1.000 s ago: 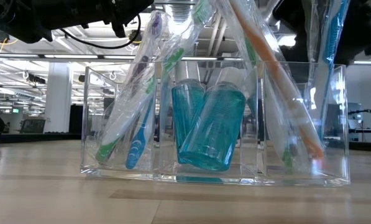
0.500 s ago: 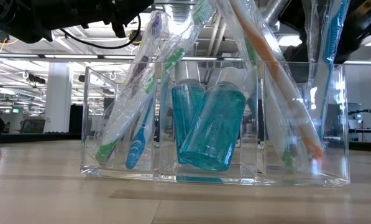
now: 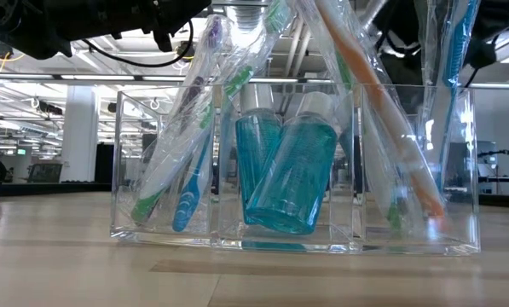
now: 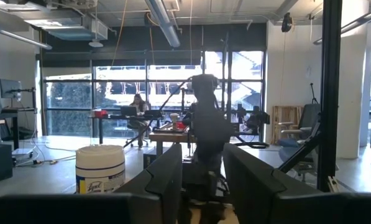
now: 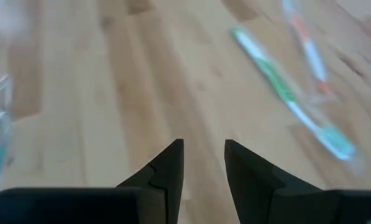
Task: Pick & Place toothbrushing station
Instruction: Put the green toothbrush into the transparent organizer
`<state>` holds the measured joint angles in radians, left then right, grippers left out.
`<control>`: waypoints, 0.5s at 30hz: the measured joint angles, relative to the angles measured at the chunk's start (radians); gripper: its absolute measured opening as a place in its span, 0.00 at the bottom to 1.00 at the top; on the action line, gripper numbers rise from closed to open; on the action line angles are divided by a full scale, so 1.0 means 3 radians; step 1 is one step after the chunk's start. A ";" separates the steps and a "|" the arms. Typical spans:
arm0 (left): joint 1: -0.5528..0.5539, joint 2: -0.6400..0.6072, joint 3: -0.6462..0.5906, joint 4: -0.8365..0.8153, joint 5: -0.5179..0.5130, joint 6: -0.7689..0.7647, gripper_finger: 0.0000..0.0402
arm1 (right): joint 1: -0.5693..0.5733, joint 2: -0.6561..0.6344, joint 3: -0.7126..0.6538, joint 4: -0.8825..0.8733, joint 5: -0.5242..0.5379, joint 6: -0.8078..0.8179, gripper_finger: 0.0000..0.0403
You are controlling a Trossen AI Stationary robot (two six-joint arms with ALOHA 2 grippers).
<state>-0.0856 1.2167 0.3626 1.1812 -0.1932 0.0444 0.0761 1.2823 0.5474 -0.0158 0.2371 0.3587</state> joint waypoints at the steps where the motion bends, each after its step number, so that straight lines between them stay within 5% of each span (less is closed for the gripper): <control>1: 0.0000 0.0000 0.0000 -0.0001 0.0000 0.0000 0.28 | -0.0060 -0.0001 0.0002 -0.0025 0.0000 0.0022 0.27; 15: 0.0006 0.0000 0.0000 -0.0003 0.0000 0.0000 0.28 | -0.0536 0.0219 0.0001 -0.0334 0.0092 -0.0190 0.27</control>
<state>-0.0837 1.2167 0.3626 1.1805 -0.1932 0.0444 -0.0847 1.3481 0.5476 -0.1160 0.2646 0.3017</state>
